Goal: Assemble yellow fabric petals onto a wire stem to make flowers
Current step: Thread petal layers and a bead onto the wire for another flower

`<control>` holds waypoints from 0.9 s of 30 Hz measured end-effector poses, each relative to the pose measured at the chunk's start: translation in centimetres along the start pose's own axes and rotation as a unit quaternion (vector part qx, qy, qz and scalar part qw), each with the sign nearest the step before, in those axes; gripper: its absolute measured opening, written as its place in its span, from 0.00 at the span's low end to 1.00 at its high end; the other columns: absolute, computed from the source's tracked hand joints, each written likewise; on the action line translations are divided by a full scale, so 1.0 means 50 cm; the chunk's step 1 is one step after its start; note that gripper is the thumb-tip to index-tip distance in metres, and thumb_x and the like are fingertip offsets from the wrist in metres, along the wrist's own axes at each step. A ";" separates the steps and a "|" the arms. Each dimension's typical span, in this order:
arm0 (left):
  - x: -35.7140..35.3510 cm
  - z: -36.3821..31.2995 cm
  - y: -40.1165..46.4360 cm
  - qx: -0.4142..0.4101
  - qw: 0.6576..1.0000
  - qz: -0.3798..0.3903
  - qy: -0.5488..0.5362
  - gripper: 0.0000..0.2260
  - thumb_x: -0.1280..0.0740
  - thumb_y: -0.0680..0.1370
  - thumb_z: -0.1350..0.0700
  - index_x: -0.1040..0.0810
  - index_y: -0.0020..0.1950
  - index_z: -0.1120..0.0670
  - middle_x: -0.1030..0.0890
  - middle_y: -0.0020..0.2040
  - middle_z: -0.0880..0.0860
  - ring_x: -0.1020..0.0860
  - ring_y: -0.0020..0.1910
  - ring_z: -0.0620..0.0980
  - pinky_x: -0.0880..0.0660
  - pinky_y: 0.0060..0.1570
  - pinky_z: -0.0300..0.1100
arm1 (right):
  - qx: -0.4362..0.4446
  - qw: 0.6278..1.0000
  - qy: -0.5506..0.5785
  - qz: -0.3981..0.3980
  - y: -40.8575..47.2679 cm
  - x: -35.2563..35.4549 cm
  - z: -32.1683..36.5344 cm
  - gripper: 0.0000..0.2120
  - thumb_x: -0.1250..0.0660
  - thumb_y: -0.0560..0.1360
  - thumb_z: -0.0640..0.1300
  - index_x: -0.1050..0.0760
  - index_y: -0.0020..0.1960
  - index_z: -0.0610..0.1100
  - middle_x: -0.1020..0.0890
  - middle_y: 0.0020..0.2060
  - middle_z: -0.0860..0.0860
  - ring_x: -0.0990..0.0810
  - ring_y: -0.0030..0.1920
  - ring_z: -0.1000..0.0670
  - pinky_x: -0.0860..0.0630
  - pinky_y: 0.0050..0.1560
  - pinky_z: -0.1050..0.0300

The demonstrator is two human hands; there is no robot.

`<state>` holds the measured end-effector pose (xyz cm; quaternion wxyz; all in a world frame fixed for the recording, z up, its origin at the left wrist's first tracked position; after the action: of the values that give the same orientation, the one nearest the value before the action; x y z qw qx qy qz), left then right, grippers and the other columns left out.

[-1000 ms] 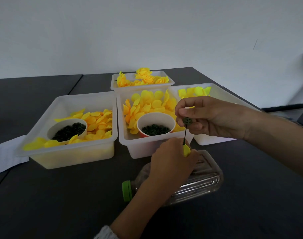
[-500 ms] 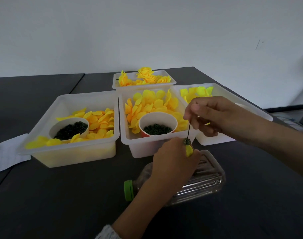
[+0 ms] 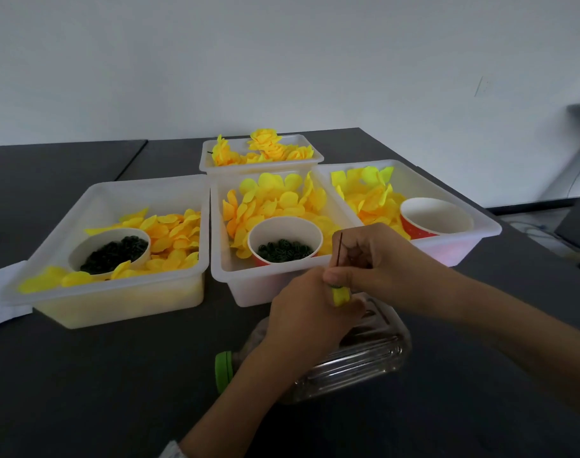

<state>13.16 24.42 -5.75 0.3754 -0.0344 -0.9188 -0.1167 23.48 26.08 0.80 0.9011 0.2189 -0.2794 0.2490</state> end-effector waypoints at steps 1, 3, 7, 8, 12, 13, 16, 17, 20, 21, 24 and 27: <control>-0.001 0.001 0.001 0.000 1.000 0.003 0.004 0.06 0.33 0.75 0.47 0.23 0.50 0.46 0.18 0.45 0.46 0.22 0.43 0.43 0.22 0.44 0.43 | -0.003 1.000 -0.005 0.000 -0.002 -0.001 -0.001 0.09 0.27 0.72 0.39 0.24 0.36 0.38 0.18 0.34 0.42 0.21 0.37 0.41 0.24 0.40 0.41; -0.001 0.002 0.003 0.000 1.000 0.007 -0.004 0.12 0.34 0.72 0.44 0.22 0.53 0.45 0.18 0.47 0.46 0.22 0.44 0.43 0.21 0.46 0.46 | -0.008 1.000 0.000 0.002 -0.005 -0.001 -0.004 0.08 0.27 0.72 0.38 0.23 0.37 0.38 0.18 0.35 0.43 0.20 0.39 0.43 0.23 0.43 0.41; 0.002 0.004 0.002 -0.007 0.999 0.042 -0.030 0.16 0.38 0.65 0.35 0.24 0.49 0.38 0.19 0.44 0.39 0.22 0.43 0.38 0.21 0.46 0.47 | -0.005 1.000 0.020 -0.002 -0.005 -0.005 -0.014 0.08 0.27 0.72 0.37 0.24 0.36 0.37 0.18 0.35 0.42 0.20 0.38 0.42 0.23 0.42 0.48; 0.005 0.003 0.002 -0.011 0.998 0.047 -0.047 0.14 0.38 0.63 0.34 0.24 0.46 0.33 0.19 0.44 0.38 0.21 0.43 0.37 0.21 0.46 0.46 | -0.004 1.000 0.020 -0.004 -0.004 -0.007 -0.016 0.08 0.27 0.72 0.37 0.24 0.36 0.38 0.19 0.35 0.42 0.21 0.37 0.43 0.24 0.41 0.51; 0.021 -0.002 0.002 -0.038 0.989 0.052 -0.132 0.09 0.34 0.64 0.37 0.23 0.44 0.30 0.17 0.44 0.37 0.20 0.43 0.35 0.21 0.44 0.42 | -0.008 1.000 0.026 0.001 -0.007 -0.009 -0.021 0.08 0.27 0.72 0.37 0.23 0.36 0.38 0.20 0.34 0.47 0.23 0.35 0.54 0.24 0.40 0.55; 0.023 0.001 0.002 -0.039 0.988 0.051 -0.142 0.10 0.34 0.65 0.37 0.22 0.45 0.33 0.17 0.43 0.38 0.19 0.42 0.36 0.21 0.44 0.44 | -0.005 1.000 0.020 0.002 -0.007 -0.010 -0.021 0.08 0.27 0.72 0.37 0.23 0.36 0.38 0.20 0.34 0.47 0.23 0.35 0.55 0.24 0.40 0.55; 0.018 0.007 -0.001 -0.042 0.986 0.053 -0.153 0.13 0.35 0.66 0.37 0.21 0.47 0.38 0.16 0.45 0.41 0.19 0.44 0.38 0.20 0.48 0.50 | -0.001 1.000 0.020 -0.008 -0.010 -0.017 -0.028 0.08 0.27 0.72 0.37 0.24 0.37 0.38 0.20 0.34 0.45 0.23 0.35 0.54 0.25 0.38 0.60; 0.017 0.007 -0.003 -0.043 0.986 0.055 -0.151 0.14 0.35 0.66 0.37 0.20 0.49 0.39 0.16 0.46 0.41 0.19 0.46 0.38 0.20 0.50 0.50 | -0.001 1.000 0.024 -0.013 -0.011 -0.018 -0.032 0.08 0.27 0.72 0.37 0.24 0.37 0.37 0.20 0.35 0.45 0.23 0.36 0.54 0.26 0.39 0.62; 0.017 0.009 -0.006 -0.033 0.988 0.064 -0.139 0.19 0.35 0.68 0.38 0.20 0.54 0.43 0.17 0.50 0.42 0.20 0.50 0.39 0.21 0.54 0.50 | -0.017 0.999 0.046 0.010 -0.010 -0.018 -0.037 0.08 0.27 0.72 0.37 0.23 0.39 0.34 0.18 0.36 0.50 0.20 0.38 0.54 0.24 0.40 0.59; 0.017 0.010 -0.006 -0.027 0.988 0.066 -0.139 0.18 0.35 0.69 0.39 0.20 0.55 0.44 0.17 0.51 0.43 0.20 0.51 0.40 0.22 0.54 0.50 | -0.029 0.998 0.049 0.025 -0.006 -0.017 -0.038 0.07 0.27 0.72 0.37 0.23 0.40 0.34 0.17 0.37 0.50 0.18 0.39 0.51 0.22 0.41 0.55; 0.017 0.012 -0.004 -0.012 0.989 0.062 -0.134 0.12 0.35 0.72 0.42 0.20 0.51 0.45 0.17 0.48 0.45 0.20 0.48 0.41 0.22 0.53 0.51 | -0.083 0.988 0.039 0.125 0.022 0.000 -0.034 0.05 0.27 0.73 0.37 0.22 0.44 0.36 0.16 0.39 0.43 0.17 0.41 0.42 0.21 0.45 0.47; 0.015 0.012 -0.004 0.001 0.992 0.055 -0.116 0.05 0.35 0.71 0.40 0.22 0.43 0.39 0.18 0.42 0.41 0.21 0.43 0.39 0.22 0.50 0.49 | -0.141 0.937 0.028 0.319 0.053 0.049 -0.027 0.09 0.29 0.74 0.39 0.22 0.53 0.38 0.17 0.41 0.48 0.21 0.39 0.50 0.25 0.41 0.55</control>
<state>12.15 24.36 -5.68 0.2720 -0.0977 -0.9531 -0.0899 24.25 29.66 1.95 0.8033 -0.0184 -0.3418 0.4873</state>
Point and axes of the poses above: each hand's wrist, its own y-axis towards the middle knuckle, its own x-axis out of the back of the hand, z = x × y, the point moved 4 cm from there along y, towards the middle knuckle
